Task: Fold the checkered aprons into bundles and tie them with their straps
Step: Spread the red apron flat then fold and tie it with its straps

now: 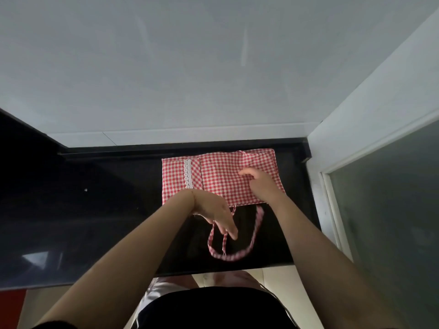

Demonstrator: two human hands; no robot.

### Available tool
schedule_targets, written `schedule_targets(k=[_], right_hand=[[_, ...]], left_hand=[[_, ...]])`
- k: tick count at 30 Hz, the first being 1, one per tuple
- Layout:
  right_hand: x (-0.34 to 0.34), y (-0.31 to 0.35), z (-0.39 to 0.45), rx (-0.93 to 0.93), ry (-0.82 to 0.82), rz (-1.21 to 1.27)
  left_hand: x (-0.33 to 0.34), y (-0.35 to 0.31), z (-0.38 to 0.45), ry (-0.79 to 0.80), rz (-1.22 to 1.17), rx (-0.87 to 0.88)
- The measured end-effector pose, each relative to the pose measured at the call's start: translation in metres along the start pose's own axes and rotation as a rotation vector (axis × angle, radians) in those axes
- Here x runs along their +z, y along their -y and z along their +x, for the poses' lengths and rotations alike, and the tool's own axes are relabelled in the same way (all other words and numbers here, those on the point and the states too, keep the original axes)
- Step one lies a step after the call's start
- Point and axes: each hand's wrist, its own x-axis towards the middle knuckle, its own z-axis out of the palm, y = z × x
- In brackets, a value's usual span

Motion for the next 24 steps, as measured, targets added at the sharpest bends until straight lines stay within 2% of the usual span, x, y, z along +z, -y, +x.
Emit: schedule_targets(k=[1,2,4,5,6,8,11,12,17,19,21,24], right_hand=[[-0.005,-0.001,0.0,0.005,-0.018,-0.025],[-0.009,-0.002,0.001,0.028,-0.022,0.028],[-0.014,-0.002,-0.001,0.056,-0.073,0.135],[-0.014,0.0,-0.003,0.078,-0.109,0.185],[-0.012,0.002,-0.003,0.137,-0.134,0.221],[-0.007,0.005,-0.009,0.242,-0.054,0.138],[0.012,0.01,-0.03,0.401,0.271,-0.189],[0.022,0.01,-0.035,0.421,0.288,-0.241],[0.075,0.011,-0.042,0.352,-0.2,-0.177],[0.084,0.011,-0.044,0.333,-0.194,-0.146],[0.078,0.012,-0.049,0.298,0.026,-0.219],[0.065,0.018,-0.071,0.354,0.643,-0.51]], left_hand=[[0.0,0.0,0.004,-0.112,-0.036,0.006],[0.001,0.006,0.009,-0.296,-0.091,0.004],[0.004,0.019,0.021,-0.834,-0.115,-0.047],[0.006,0.028,0.026,-1.085,-0.019,-0.097],[0.008,0.038,0.031,-1.203,0.15,-0.151],[0.013,0.057,0.04,-1.098,0.392,-0.229],[0.012,0.071,0.051,-0.952,0.44,-0.275],[0.012,0.074,0.054,-0.956,0.448,-0.276],[0.018,0.088,0.052,-1.157,0.386,-0.195],[0.024,0.098,0.048,-1.14,0.413,-0.293],[0.027,0.105,0.048,-1.049,0.451,-0.389],[0.02,0.102,0.046,-0.983,0.434,-0.394]])
